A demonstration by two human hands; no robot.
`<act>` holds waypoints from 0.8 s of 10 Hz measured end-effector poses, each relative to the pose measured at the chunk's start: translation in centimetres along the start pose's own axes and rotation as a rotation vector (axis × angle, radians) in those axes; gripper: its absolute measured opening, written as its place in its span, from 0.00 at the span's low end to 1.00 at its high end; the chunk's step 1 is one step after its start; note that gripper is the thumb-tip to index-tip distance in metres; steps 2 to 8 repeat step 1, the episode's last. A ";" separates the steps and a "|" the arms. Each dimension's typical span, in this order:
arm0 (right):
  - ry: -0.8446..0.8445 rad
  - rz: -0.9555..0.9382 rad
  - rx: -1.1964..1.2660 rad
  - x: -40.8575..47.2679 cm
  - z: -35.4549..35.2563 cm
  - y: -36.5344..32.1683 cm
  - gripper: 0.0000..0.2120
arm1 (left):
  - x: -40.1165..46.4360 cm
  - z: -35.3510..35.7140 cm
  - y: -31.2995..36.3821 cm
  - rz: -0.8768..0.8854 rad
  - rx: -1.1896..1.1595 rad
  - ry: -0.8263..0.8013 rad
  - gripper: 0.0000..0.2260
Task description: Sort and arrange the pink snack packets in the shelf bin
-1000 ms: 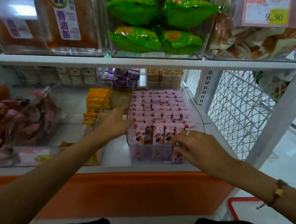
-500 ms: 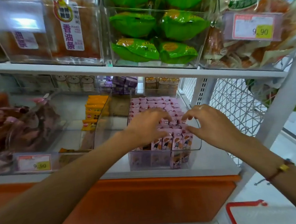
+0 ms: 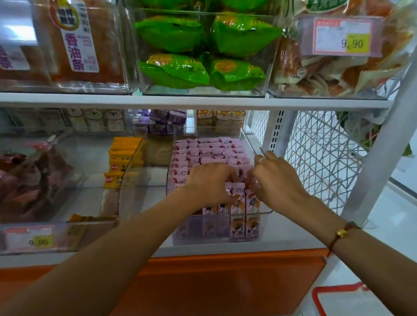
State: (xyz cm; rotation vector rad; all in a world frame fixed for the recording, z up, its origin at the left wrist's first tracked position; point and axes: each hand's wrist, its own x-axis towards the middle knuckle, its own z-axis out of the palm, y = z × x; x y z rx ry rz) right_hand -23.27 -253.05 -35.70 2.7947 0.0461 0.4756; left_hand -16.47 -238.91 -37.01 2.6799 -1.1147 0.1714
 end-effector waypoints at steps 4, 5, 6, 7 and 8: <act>0.058 -0.006 0.134 -1.2 -1.1 0.4 0.10 | -0.9 -1.6 0.6 0.009 -0.025 0.010 0.24; 0.058 -0.006 0.134 -1.2 -1.1 0.4 0.10 | -0.9 -1.6 0.6 0.009 -0.025 0.010 0.24; 0.058 -0.006 0.134 -1.2 -1.1 0.4 0.10 | -0.9 -1.6 0.6 0.009 -0.025 0.010 0.24; 0.058 -0.006 0.134 -1.2 -1.1 0.4 0.10 | -0.9 -1.6 0.6 0.009 -0.025 0.010 0.24; 0.058 -0.006 0.134 -1.2 -1.1 0.4 0.10 | -0.9 -1.6 0.6 0.009 -0.025 0.010 0.24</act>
